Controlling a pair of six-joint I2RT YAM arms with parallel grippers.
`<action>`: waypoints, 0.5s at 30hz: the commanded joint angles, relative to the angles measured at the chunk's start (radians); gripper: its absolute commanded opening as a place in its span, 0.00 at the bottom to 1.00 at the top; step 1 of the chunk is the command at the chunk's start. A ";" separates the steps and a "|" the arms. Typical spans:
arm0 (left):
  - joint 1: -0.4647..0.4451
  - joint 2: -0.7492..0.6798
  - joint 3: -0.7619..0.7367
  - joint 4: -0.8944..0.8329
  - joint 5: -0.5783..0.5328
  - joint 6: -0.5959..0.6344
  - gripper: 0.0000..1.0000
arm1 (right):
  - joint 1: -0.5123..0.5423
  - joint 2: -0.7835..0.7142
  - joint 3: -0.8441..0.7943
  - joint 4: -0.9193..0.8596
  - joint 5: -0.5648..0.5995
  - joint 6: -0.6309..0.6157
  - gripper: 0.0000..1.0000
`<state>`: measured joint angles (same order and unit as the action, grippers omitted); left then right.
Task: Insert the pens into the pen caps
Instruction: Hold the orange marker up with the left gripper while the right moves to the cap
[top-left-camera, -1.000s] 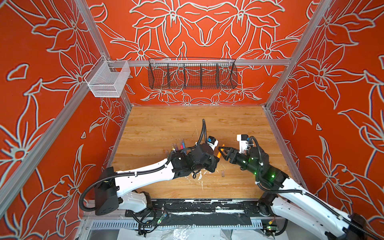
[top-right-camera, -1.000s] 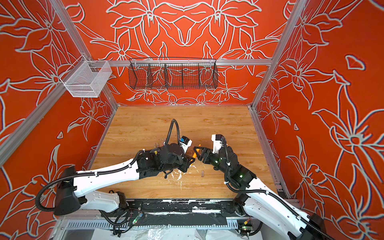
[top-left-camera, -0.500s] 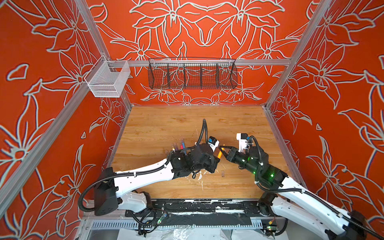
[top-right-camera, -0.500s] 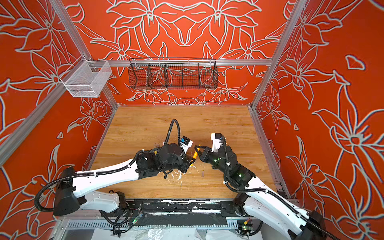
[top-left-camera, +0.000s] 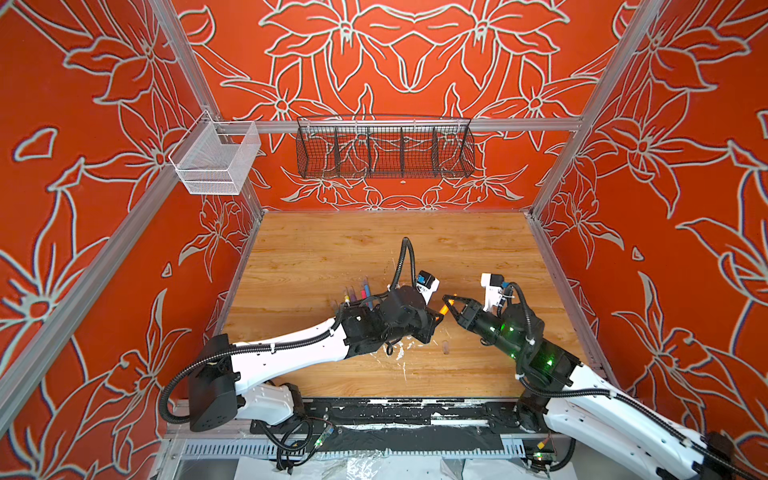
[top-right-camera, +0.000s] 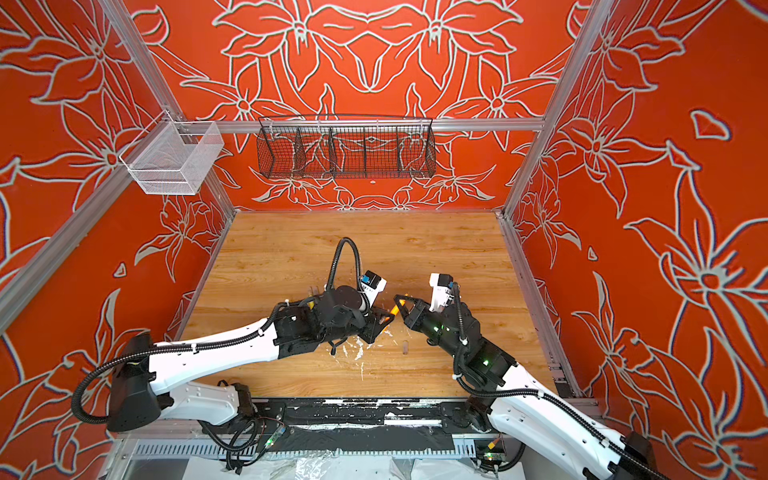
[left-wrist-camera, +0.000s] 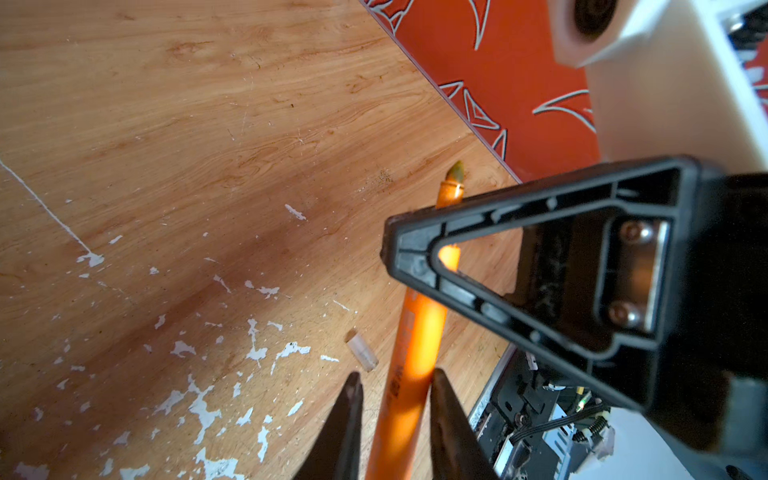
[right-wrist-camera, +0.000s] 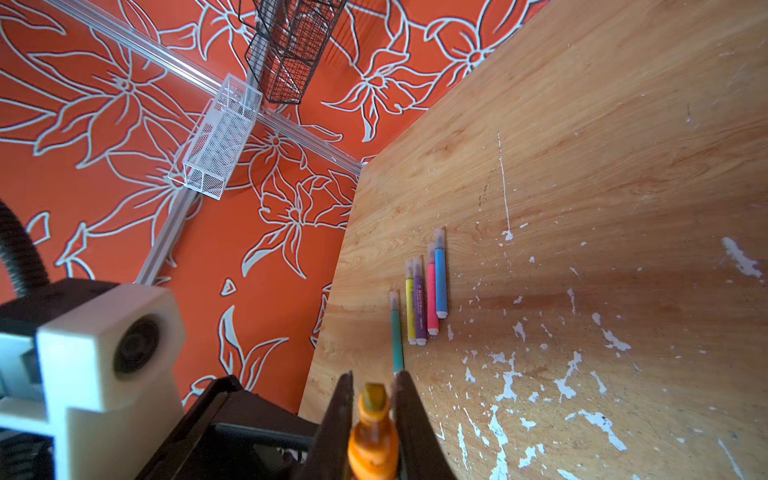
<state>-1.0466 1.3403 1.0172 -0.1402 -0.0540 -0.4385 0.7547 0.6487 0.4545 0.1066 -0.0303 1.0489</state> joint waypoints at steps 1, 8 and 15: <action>0.010 0.010 -0.013 0.041 0.038 0.025 0.27 | 0.009 0.009 -0.014 0.075 -0.006 0.040 0.00; 0.010 0.052 -0.003 0.030 0.035 0.030 0.14 | 0.009 -0.009 -0.003 0.065 0.018 0.027 0.00; 0.016 0.033 -0.043 0.049 -0.128 0.009 0.00 | 0.009 0.002 0.031 -0.011 0.110 -0.037 0.61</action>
<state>-1.0443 1.3792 1.0035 -0.1055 -0.0586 -0.4171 0.7570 0.6605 0.4530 0.1249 0.0055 1.0420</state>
